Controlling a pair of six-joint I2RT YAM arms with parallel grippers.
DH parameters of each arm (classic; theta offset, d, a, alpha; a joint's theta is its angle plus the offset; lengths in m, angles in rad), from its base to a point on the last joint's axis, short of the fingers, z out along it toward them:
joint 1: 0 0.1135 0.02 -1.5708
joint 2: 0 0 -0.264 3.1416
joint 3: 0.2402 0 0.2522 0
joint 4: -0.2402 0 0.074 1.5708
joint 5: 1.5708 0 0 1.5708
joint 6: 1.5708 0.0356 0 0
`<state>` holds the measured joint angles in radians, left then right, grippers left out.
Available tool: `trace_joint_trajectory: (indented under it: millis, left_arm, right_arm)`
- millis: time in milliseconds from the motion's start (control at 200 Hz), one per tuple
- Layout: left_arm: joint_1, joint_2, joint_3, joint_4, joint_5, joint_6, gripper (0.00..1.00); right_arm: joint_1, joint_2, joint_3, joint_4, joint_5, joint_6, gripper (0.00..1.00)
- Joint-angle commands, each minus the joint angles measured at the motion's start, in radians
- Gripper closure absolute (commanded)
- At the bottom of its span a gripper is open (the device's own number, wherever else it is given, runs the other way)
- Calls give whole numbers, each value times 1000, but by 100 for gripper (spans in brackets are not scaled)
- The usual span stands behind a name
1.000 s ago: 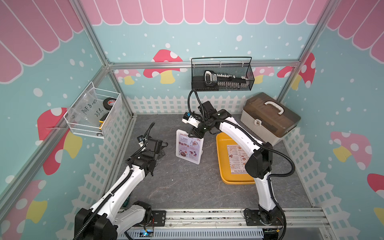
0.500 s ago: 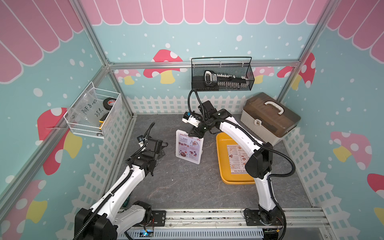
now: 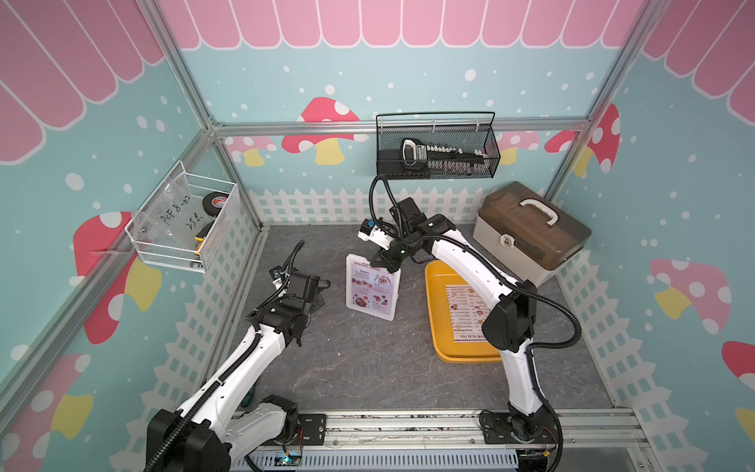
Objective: Replace the menus in the menu holders
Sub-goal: Take out the menu from the menu holder.
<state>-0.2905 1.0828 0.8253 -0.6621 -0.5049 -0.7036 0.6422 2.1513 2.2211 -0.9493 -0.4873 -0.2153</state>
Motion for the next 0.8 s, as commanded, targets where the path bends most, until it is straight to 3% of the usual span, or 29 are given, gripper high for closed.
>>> trace_joint_trajectory:
  millis: [0, 795]
  left_arm:
    - [-2, -3, 17, -26, -26, -10, 7]
    - [-2, -9, 11, -28, -27, -10, 7]
  right_arm:
    - [1, -52, 16, 20, -17, -5, 94]
    - [0, -68, 14, 46, -28, 11, 88]
